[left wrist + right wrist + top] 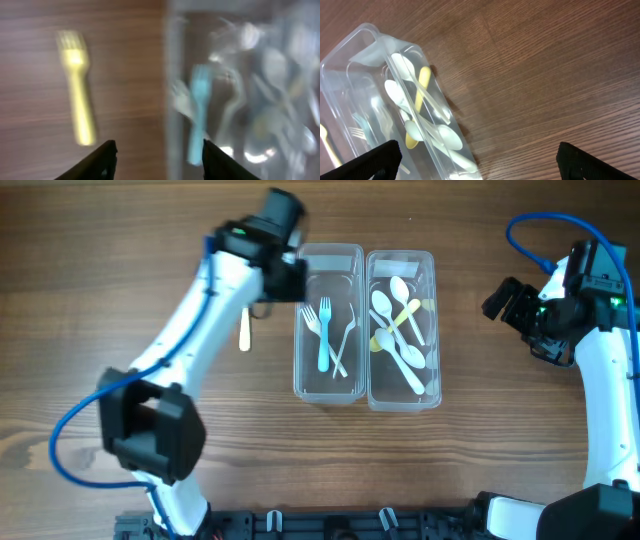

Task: Pack container
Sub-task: 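Drop the white fork into the left container, then lower the left gripper onto the yellow fork and grasp it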

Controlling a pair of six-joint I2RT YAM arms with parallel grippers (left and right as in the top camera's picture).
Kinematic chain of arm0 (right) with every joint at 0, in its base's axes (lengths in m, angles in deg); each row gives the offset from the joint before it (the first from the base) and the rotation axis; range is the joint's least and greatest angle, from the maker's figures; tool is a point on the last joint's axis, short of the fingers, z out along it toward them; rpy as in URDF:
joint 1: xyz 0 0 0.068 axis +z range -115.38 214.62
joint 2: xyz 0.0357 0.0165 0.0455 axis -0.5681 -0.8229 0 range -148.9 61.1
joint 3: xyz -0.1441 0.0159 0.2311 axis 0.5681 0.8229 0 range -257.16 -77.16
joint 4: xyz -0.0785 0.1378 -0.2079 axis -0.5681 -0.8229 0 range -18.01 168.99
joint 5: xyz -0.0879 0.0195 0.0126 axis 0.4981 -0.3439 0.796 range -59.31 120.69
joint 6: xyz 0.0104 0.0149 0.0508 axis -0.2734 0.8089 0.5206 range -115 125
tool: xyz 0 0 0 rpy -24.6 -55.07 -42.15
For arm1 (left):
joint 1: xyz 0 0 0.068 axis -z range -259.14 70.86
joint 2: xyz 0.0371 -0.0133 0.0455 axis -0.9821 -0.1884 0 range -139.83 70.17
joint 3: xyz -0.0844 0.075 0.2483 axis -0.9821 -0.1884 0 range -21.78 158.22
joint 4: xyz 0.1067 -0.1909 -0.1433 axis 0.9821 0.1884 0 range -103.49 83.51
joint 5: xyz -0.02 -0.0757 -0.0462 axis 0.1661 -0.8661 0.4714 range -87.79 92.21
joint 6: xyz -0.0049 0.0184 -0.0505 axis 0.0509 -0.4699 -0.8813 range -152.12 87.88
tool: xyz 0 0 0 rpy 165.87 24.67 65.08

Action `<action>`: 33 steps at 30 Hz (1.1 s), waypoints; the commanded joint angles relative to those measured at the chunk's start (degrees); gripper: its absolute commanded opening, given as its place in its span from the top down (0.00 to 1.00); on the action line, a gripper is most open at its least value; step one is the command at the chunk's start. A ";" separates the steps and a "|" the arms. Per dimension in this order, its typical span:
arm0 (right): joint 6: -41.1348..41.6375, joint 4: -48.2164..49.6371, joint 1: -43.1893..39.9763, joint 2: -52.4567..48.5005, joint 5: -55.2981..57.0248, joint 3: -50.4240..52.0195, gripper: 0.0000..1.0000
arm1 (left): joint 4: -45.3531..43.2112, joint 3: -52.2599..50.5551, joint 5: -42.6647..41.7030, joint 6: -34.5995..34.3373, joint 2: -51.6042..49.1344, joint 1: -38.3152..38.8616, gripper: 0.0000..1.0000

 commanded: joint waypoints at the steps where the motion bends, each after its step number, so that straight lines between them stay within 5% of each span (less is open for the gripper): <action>1: 0.72 0.22 0.02 -0.85 -0.74 0.15 0.00 | 0.00 -0.24 4.28 3.78 0.22 -6.99 0.45; 14: 0.63 -0.07 0.02 -0.85 -0.72 0.15 0.00 | -4.15 -2.38 3.17 8.55 -14.67 -11.82 0.52; 33: 0.66 -0.59 0.02 -0.85 -0.74 0.17 0.00 | -5.49 -2.45 -1.79 8.87 -20.46 -11.43 0.61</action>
